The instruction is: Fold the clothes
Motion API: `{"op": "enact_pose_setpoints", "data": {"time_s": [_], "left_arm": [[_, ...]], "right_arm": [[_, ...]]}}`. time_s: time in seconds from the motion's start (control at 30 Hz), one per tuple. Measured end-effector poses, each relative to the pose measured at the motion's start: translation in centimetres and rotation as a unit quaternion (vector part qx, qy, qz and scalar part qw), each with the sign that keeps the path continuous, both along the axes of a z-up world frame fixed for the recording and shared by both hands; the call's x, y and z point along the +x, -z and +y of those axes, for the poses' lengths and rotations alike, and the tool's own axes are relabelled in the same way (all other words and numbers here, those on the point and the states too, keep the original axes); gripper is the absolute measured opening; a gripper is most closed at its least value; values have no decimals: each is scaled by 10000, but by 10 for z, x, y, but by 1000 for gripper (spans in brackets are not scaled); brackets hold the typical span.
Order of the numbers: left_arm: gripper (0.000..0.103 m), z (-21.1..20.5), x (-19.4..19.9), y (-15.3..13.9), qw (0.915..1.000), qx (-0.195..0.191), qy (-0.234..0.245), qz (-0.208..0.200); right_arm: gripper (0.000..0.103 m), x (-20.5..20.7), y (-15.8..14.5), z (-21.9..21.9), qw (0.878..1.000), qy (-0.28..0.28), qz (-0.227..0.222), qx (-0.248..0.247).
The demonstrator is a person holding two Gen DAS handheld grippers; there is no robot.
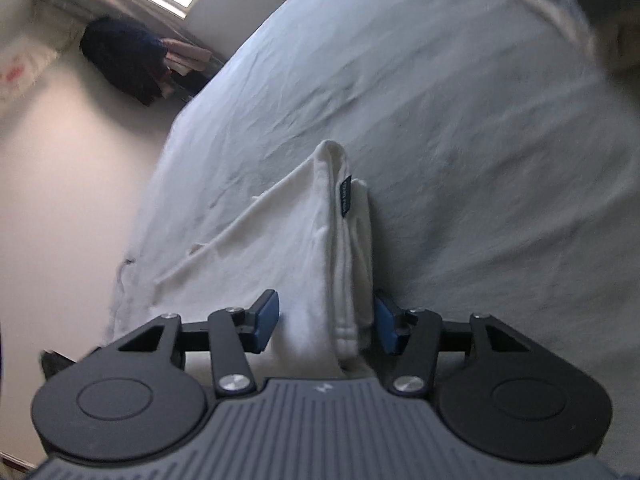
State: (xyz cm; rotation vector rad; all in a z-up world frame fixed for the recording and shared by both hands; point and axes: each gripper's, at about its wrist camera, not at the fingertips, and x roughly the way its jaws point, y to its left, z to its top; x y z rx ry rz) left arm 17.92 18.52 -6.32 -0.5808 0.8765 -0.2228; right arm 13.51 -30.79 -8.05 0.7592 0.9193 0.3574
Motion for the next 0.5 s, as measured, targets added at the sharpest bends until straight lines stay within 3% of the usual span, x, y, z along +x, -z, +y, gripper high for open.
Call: {"op": "enact_pose_setpoints", "data": {"time_s": [0.17,0.3,0.4,0.5], "left_arm": [[77,-36,4,-1,9967,774,55,-229],[55,-53,6,-8,9918,1263,-106,-150],[29,-53,7,-13,9929,1168,-215,32],[25,-50,3,-20,9942,1002,-340,177]], "right_arm": [[40,5,-4,27,9997,-51,-113,-229],[31,3,-9,39,9989,72,-192,-414],[28,-4,-13,39,9987,265,-228,-367],[26,-10,-15,33,9984,488,-281,-75]]}}
